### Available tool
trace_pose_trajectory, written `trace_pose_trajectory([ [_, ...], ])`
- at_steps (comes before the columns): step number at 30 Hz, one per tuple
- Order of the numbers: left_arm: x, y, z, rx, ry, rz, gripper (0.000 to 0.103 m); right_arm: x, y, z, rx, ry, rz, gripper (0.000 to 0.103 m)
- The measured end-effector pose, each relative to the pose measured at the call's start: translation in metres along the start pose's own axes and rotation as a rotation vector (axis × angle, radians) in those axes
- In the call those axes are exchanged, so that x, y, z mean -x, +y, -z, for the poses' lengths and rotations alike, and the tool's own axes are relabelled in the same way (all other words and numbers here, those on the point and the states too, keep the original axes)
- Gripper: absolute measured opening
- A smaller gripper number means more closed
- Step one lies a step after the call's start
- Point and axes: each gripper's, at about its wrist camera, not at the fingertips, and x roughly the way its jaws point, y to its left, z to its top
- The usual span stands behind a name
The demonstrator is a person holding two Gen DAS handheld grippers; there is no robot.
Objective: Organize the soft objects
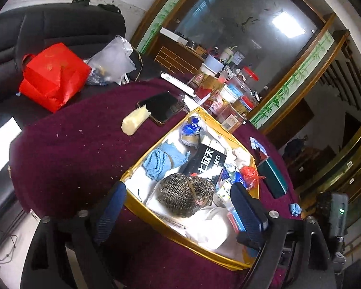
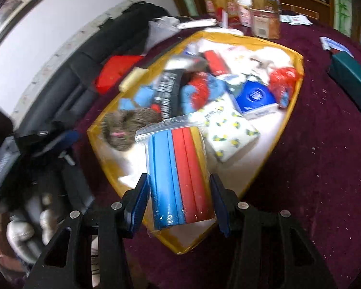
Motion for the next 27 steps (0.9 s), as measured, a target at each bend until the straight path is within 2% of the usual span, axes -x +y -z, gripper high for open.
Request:
trace_pose_trajectory([
  [5, 0.008, -0.006, 0.004, -0.052, -0.025, -0.024, 0.091, -0.005, -0.005, -0.003, -0.017, -0.02, 0.122, 0.048],
  [8, 0.011, -0.014, 0.007, -0.102, -0.048, -0.065, 0.092, -0.007, -0.004, -0.007, -0.002, -0.037, 0.177, 0.065],
  [9, 0.012, -0.017, 0.008, -0.118, -0.056, -0.083, 0.093, -0.008, -0.002, -0.007, 0.006, -0.039, 0.17, 0.071],
  [11, 0.014, -0.024, 0.01, -0.168, -0.083, -0.146, 0.095, -0.006, -0.001, -0.006, 0.011, -0.053, 0.132, 0.072],
  [14, 0.014, -0.035, 0.012, -0.224, -0.111, -0.224, 0.096, 0.01, 0.002, -0.001, 0.022, -0.127, 0.11, 0.074],
  [17, 0.016, -0.045, 0.016, -0.271, -0.123, -0.263, 0.097, 0.025, 0.003, 0.002, 0.037, -0.192, 0.107, 0.078],
  [20, 0.017, -0.057, 0.021, -0.321, -0.144, -0.304, 0.097, 0.035, -0.001, 0.007, 0.025, -0.222, 0.069, 0.079],
  [27, 0.013, -0.08, 0.031, -0.405, -0.124, -0.361, 0.098, 0.035, -0.013, 0.023, 0.0, -0.214, 0.033, 0.079],
])
